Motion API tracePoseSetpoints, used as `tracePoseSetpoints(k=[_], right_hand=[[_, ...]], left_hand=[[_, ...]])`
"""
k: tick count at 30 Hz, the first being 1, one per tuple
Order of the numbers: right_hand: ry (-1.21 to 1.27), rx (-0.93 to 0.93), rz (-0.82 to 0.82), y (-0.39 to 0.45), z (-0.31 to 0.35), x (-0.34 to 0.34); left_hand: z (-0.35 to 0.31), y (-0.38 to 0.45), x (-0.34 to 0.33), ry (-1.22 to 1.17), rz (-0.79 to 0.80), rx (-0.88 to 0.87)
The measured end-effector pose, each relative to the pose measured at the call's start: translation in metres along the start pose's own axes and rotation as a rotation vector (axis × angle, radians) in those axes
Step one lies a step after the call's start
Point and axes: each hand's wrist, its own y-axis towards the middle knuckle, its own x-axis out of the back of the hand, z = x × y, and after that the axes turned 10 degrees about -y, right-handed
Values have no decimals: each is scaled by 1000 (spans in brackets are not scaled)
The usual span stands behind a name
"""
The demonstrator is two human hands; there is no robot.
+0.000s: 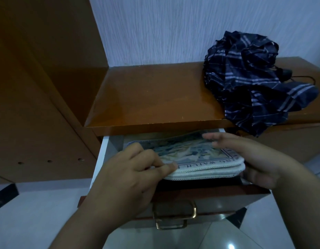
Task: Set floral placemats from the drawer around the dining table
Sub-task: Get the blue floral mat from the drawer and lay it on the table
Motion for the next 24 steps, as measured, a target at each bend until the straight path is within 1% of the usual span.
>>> tracePoseSetpoints(k=[3, 5, 6, 8, 10, 12, 13, 15, 16, 17, 19, 20, 22, 24], right_hand=[[92, -1, 42, 8, -4, 0], [99, 5, 50, 14, -7, -1], [84, 10, 51, 16, -8, -1], [22, 22, 56, 17, -9, -3], [-64, 37, 52, 18, -9, -4], [-154, 71, 44, 20, -10, -5], [-164, 83, 47, 20, -10, -5], [-105, 90, 45, 19, -11, -4], [-81, 101, 41, 18, -12, -4], [-65, 114, 28, 17, -13, -3], [-2, 123, 30, 17, -15, -1], [43, 117, 42, 17, -16, 0], [128, 100, 58, 16, -17, 4], [190, 102, 80, 12, -17, 9]], left_hand=[[1, 0, 0, -43, 21, -26], [1, -2, -3, -83, 99, 0], [2, -3, -4, -111, 156, 40], [3, -5, -5, -167, 267, 163], [3, -4, -5, -195, 338, 294], [1, -2, -3, -236, 363, 423], [0, 0, -1, -274, 343, 487], [3, 1, 1, -325, 213, 610], [7, 0, 1, -307, 155, 681], [11, -1, 0, -265, 140, 759], [19, -5, -4, -193, 207, 900], [22, -7, -5, -201, 248, 960], [24, -6, -5, -274, 307, 1047], [23, -3, -4, -355, 372, 1099]])
